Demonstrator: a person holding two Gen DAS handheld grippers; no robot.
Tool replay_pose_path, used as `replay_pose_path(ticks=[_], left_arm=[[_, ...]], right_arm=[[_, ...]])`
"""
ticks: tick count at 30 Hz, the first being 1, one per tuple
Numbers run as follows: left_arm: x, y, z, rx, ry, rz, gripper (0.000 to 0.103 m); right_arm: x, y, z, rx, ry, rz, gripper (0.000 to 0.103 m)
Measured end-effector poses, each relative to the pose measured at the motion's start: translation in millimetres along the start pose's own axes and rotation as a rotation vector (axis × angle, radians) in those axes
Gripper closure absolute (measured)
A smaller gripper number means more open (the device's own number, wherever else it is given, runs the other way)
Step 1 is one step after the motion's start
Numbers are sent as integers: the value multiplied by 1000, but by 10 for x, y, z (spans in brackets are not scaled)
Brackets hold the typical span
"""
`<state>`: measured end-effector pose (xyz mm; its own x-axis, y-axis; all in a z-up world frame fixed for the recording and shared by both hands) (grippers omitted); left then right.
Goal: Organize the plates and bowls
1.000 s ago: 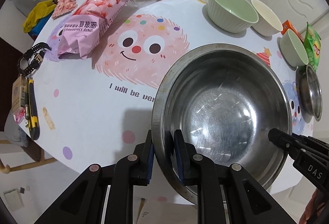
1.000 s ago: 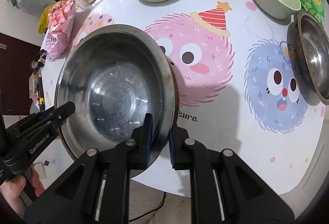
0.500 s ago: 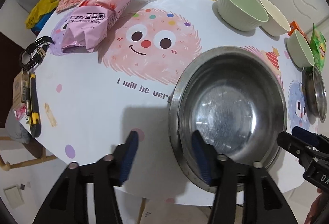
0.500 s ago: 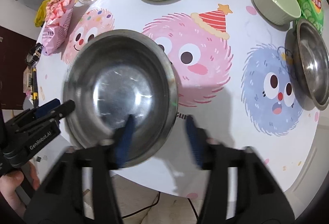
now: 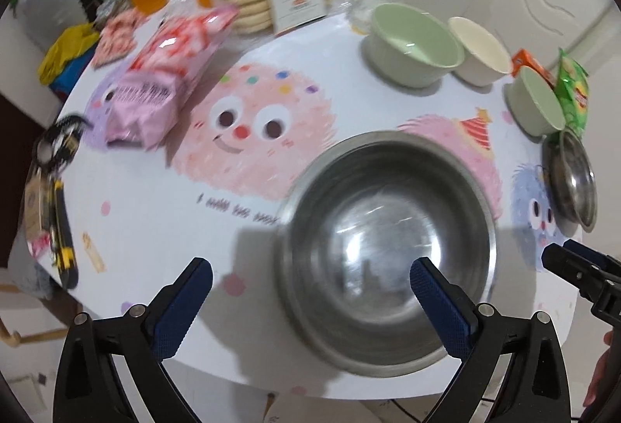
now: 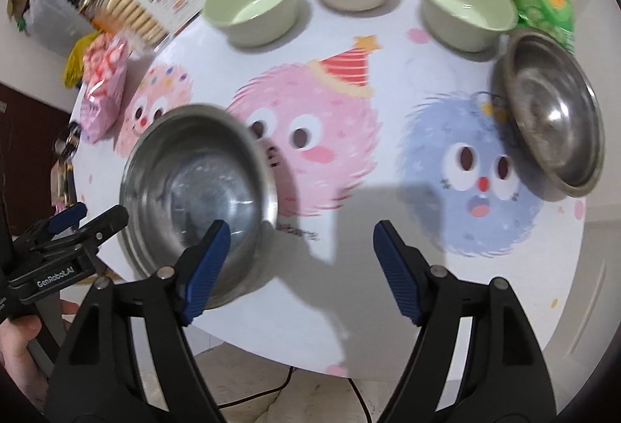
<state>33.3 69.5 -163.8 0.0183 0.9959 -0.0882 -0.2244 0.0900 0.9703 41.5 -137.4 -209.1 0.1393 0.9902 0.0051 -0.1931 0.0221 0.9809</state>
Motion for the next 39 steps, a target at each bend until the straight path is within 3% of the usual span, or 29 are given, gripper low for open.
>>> replay_pose_path(ticks=[2, 6, 22, 29, 39], left_arm=[[-163, 31, 67, -7, -34, -12, 0], [-549, 74, 201, -21, -108, -36, 0], [-2221, 6, 488, -9, -328, -132, 0], [-2798, -190, 567, 35, -345, -168, 0], [-3301, -549, 645, 95, -291, -189, 0]], right_arm=[[-156, 67, 9, -14, -35, 9, 12], [-474, 184, -8, -38, -104, 11, 3], [-1610, 619, -39, -138, -262, -19, 1], [-2133, 690, 63, -152, -318, -55, 1], [-2672, 539, 212, -126, -368, -86, 1]])
Point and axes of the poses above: each gripper's, at about its wrist camera, not at the fingertips, and y roughly against the way its jaws point, x to its left, z to its top, the point moved 6 cm from there along -y, roughly the way its jaws point, and after that the axes turned 1 degree about -y, right-handed, at the moved point
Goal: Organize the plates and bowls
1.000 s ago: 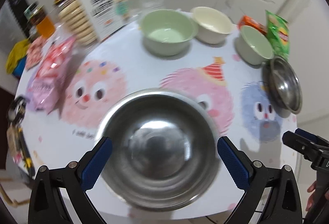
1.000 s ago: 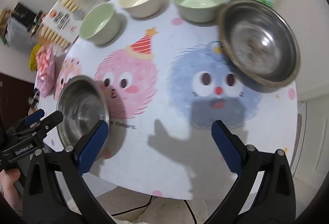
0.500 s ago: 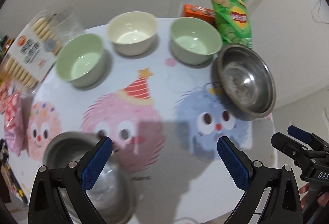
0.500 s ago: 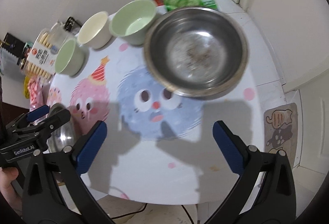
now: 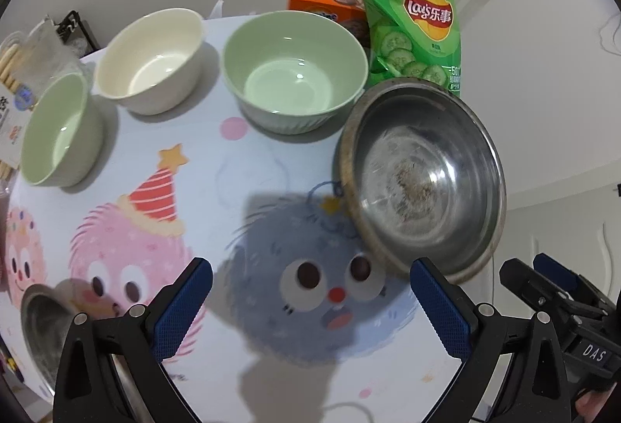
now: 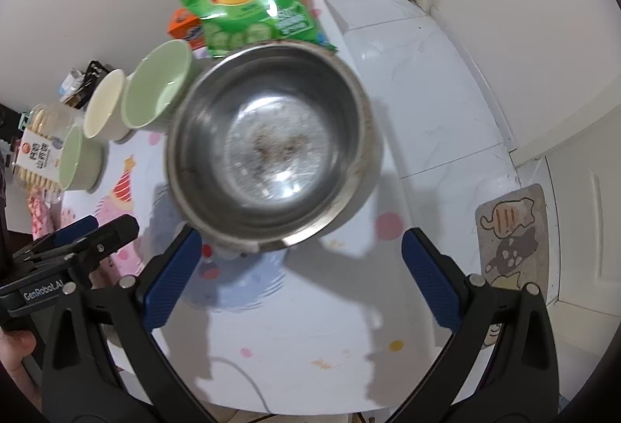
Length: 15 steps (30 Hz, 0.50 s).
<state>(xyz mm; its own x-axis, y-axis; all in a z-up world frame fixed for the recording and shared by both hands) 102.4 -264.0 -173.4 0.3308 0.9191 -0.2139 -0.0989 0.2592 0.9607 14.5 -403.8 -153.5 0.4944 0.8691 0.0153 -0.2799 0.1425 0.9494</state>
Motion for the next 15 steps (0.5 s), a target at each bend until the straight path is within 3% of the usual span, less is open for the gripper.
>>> replay_pose_path(ticks=[15], left_arm=[[-99, -523, 197, 76, 91, 7, 0]], right_arm=[[-321, -410, 329, 72, -24, -8, 1]])
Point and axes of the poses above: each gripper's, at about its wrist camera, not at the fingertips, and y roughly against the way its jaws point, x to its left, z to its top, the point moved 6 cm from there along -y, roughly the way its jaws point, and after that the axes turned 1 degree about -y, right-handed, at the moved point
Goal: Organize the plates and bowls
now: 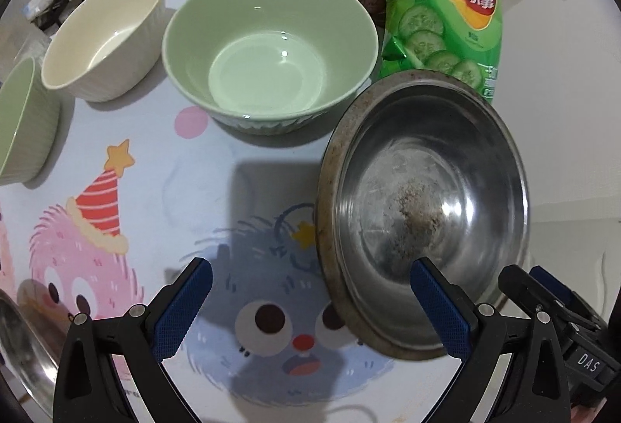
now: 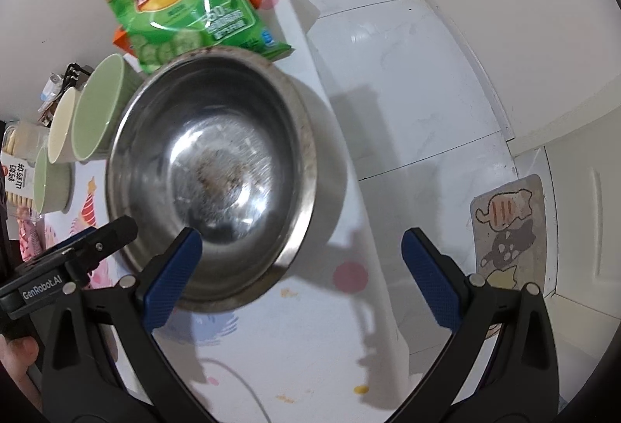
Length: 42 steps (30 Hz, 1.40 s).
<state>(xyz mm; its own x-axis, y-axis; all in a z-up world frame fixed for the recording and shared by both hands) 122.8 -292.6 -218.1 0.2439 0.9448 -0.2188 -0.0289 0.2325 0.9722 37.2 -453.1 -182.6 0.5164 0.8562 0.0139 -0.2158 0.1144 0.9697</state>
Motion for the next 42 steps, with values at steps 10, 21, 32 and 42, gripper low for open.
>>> replay_pose_path(ticks=[10, 21, 32, 42], left_arm=[[-29, -114, 161, 16, -9, 31, 40], [-19, -161, 200, 33, -7, -1, 77], [-111, -125, 155, 25, -49, -11, 88], [-144, 7, 124, 11, -79, -26, 88]], right_arm=[[-46, -102, 71, 17, 2, -6, 1], [-75, -168, 96, 48, -1, -30, 57], [12, -159, 53, 47, 25, -8, 86], [62, -61, -38, 34, 22, -25, 86]])
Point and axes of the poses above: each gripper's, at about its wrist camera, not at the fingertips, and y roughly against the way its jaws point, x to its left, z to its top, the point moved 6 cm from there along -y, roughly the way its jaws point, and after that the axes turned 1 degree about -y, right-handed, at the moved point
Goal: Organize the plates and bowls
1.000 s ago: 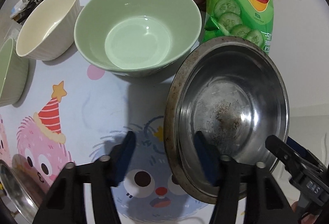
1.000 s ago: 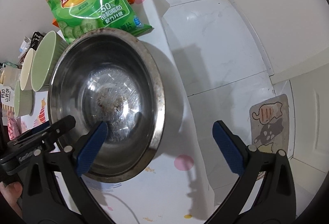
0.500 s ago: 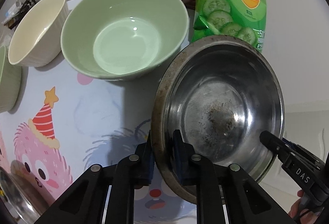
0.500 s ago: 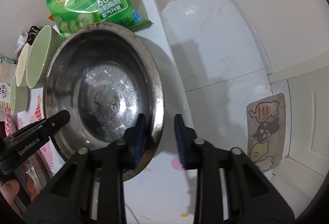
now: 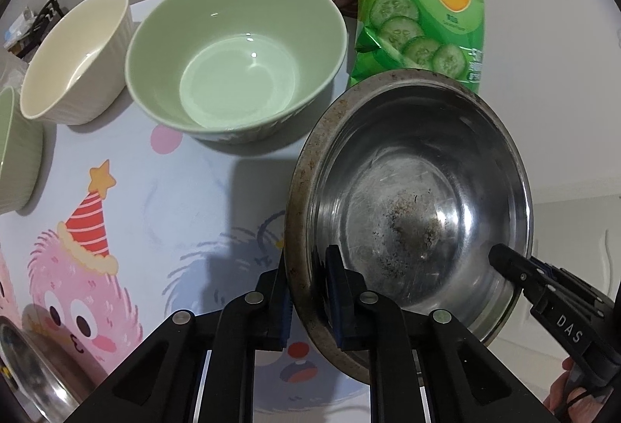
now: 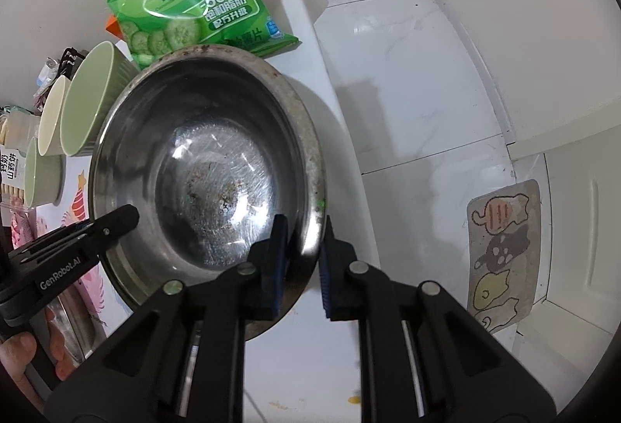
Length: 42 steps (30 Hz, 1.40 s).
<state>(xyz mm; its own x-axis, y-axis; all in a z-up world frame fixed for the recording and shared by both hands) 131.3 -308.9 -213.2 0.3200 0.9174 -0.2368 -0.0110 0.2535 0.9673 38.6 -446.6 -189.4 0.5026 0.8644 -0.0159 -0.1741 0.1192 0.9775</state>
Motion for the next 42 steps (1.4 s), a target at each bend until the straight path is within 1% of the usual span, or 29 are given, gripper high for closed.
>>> replay_pose_path(ticks=[7, 13, 18, 20, 25, 27, 28, 30, 34, 42], left_arm=[[63, 158, -104, -28, -18, -11, 89], [239, 373, -218, -51, -15, -12, 89], [474, 652, -298, -102, -13, 10, 89], [549, 703, -343, -110, 0, 12, 89], [897, 888, -526, -138, 37, 24, 89], [1027, 958, -566, -154, 51, 42, 89], [1078, 1023, -683, -159, 59, 47, 89], [1220, 1092, -739, -167, 81, 52, 89], [1626, 1311, -937, -190, 117, 77, 89], [2248, 1545, -1326, -218, 202, 117, 89]], right_arm=[[130, 159, -155, -24, 12, -11, 86], [284, 240, -261, -41, 20, -2, 86], [528, 304, -351, -50, 40, 20, 86], [665, 332, -395, -54, 54, 29, 86], [1006, 381, -495, -63, 101, 47, 86], [1112, 394, -537, -65, 118, 58, 86], [1183, 397, -559, -66, 128, 63, 86], [1345, 398, -611, -65, 152, 72, 86], [1681, 392, -698, -59, 209, 95, 86], [2327, 340, -955, -29, 331, 139, 85]])
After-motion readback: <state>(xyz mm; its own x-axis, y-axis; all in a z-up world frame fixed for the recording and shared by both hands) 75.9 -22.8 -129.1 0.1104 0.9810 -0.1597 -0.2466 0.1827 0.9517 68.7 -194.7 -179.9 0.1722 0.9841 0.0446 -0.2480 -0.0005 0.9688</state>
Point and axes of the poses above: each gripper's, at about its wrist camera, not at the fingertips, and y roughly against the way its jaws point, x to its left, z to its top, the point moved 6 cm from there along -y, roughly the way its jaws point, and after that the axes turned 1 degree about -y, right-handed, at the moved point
